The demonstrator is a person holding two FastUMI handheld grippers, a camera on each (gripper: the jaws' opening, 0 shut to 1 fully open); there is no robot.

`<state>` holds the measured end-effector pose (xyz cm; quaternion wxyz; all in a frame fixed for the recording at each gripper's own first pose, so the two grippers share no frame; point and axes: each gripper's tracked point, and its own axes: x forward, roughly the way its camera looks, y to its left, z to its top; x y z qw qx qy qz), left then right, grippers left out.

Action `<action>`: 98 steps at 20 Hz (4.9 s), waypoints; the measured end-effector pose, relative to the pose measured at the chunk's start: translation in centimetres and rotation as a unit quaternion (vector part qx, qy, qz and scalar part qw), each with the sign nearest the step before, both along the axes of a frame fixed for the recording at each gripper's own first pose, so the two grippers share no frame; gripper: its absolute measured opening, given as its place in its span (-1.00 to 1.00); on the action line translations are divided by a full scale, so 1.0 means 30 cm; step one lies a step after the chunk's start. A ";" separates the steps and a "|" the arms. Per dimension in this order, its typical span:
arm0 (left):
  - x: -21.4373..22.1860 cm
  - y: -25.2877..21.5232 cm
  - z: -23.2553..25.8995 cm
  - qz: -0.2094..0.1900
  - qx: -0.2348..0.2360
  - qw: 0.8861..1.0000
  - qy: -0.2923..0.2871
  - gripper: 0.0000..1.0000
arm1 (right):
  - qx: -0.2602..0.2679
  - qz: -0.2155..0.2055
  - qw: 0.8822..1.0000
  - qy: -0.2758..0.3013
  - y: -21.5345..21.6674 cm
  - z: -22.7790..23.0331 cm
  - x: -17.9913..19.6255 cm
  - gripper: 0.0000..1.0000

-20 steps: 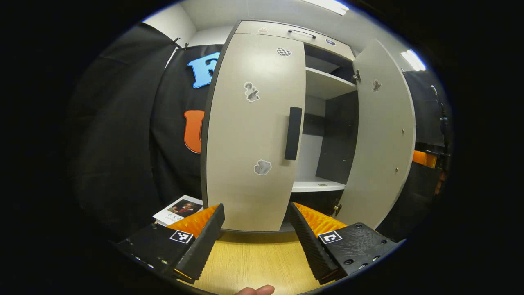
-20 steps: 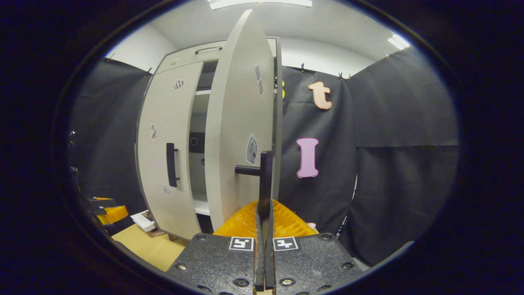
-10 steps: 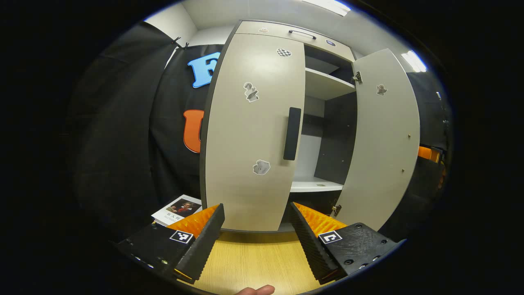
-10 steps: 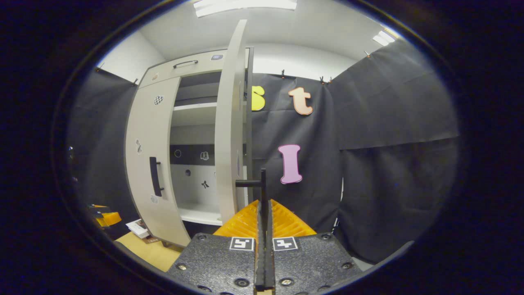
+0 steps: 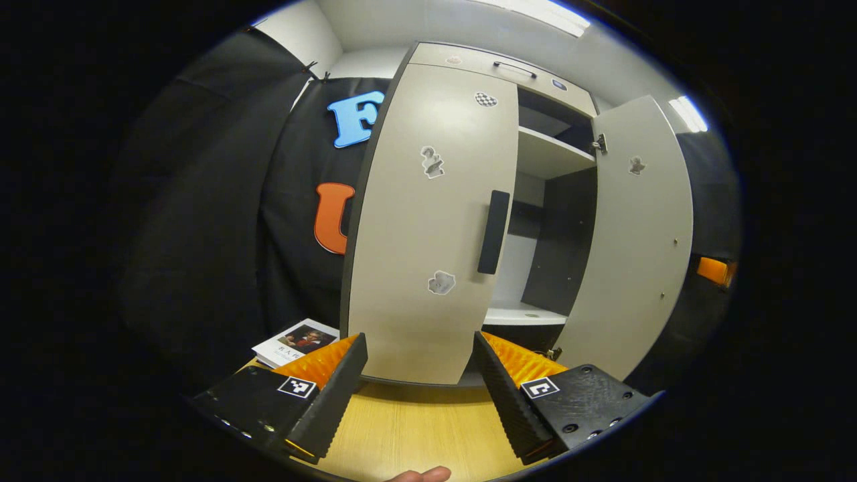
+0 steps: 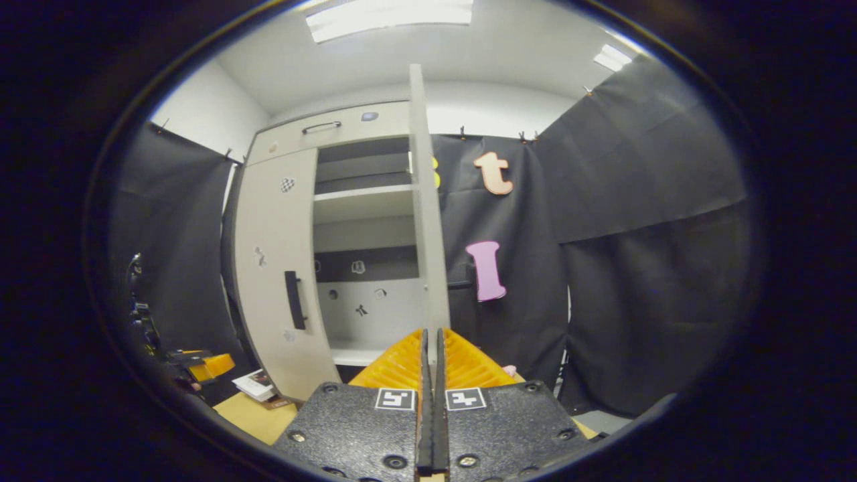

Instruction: Open the right door of the double-door shoe cabinet with the right hand, and open the left door with the left hand.

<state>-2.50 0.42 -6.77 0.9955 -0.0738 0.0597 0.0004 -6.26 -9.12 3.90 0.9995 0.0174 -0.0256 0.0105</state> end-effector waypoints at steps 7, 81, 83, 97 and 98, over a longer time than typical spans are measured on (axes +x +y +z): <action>-0.025 0.045 0.046 0.023 0.031 0.999 -0.029 0.90 | -0.047 0.043 0.998 0.022 0.202 -0.106 0.114 -0.92; 0.514 -0.271 0.294 -0.046 0.094 0.992 -0.064 -0.91 | -0.045 0.071 0.995 0.046 0.180 -0.273 0.069 0.84; 0.457 -0.255 0.300 -0.055 0.102 0.991 -0.064 -0.92 | -0.041 0.071 0.995 0.052 0.177 -0.292 0.073 0.84; 0.185 0.016 0.342 -0.015 0.119 0.991 -0.063 -0.94 | -0.037 0.077 0.994 0.067 0.199 -0.331 0.122 0.83; 0.175 0.044 0.341 -0.009 0.120 0.991 -0.062 -0.94 | -0.038 0.079 0.994 0.067 0.209 -0.331 0.125 0.84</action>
